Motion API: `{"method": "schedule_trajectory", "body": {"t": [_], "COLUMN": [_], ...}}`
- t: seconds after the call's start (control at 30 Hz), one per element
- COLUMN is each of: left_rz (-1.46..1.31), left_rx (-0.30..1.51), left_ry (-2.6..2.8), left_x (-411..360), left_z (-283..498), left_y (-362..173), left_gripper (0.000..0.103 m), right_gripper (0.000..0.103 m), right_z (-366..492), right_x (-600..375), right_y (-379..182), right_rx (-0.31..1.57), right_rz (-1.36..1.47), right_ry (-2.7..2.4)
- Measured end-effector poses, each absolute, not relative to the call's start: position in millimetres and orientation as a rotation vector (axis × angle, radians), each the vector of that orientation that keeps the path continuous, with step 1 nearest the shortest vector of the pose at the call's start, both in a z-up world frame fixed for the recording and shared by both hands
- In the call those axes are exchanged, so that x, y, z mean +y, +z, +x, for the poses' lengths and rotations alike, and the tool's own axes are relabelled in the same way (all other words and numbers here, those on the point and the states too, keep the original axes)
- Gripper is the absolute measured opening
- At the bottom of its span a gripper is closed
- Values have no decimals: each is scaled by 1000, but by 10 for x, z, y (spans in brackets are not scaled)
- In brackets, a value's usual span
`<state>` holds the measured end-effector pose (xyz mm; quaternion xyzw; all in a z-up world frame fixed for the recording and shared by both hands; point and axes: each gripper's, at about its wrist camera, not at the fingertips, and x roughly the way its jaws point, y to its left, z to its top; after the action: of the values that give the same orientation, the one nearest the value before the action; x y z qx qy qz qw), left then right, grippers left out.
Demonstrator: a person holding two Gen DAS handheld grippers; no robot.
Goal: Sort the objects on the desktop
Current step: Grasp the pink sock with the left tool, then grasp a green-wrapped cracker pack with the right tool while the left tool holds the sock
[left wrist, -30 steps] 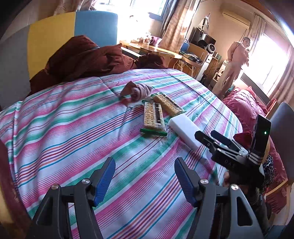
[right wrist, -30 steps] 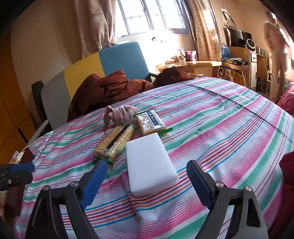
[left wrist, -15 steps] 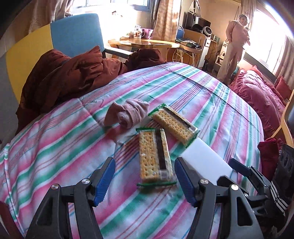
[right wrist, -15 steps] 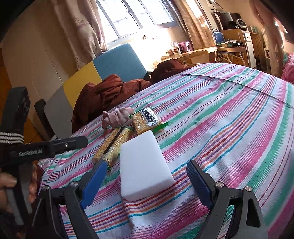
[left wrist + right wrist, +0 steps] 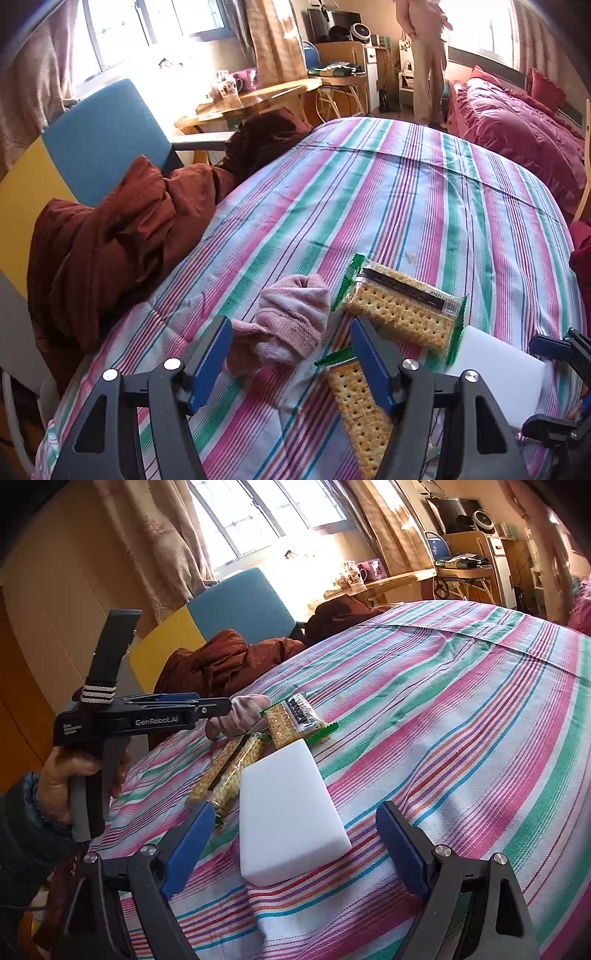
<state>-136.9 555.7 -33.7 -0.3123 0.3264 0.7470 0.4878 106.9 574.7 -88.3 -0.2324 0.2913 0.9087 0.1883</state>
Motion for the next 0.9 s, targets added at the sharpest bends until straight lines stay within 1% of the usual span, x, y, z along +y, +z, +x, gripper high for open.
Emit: {"method": "schedule_trajectory", "body": {"t": [0.23, 0.27, 0.3, 0.37, 0.4, 0.43, 0.6, 0.73, 0.9], "left_rz": [-881, -899, -918, -956, -969, -982, -1037, -1053, -1053], "left_rx": [744, 725, 706, 663, 638, 613, 487, 402, 380], "left_ry": [1764, 1770, 1776, 1789, 1802, 1816, 1909, 1972, 1998], "left_x": [5721, 5715, 5709, 5675, 5630, 5584, 5234, 4836, 4278], "left_z": [-1626, -1659, -1692, -1756, -1777, -1797, -1747, -1533, -1206], "left_y": [-586, -617, -649, -701, -709, -716, -615, -478, -467], "left_gripper": [68, 66, 61, 54, 48, 47, 45, 45, 45], "right_gripper": [90, 90, 90, 90, 90, 90, 90, 90, 89], "right_z": [1063, 1063, 1064, 1064, 1064, 1063, 1057, 1048, 1045], "right_x": [5755, 5757, 5760, 5762, 5764, 5764, 5762, 5758, 5745], "right_y": [-889, -889, -890, -890, -890, -889, -887, -885, -865], "right_rx": [819, 820, 821, 822, 823, 823, 823, 817, 800], "right_rz": [-655, -655, -655, -653, -653, -653, -658, -665, -676], "right_ry": [2557, 2558, 2558, 2559, 2560, 2560, 2559, 2555, 2540]}}
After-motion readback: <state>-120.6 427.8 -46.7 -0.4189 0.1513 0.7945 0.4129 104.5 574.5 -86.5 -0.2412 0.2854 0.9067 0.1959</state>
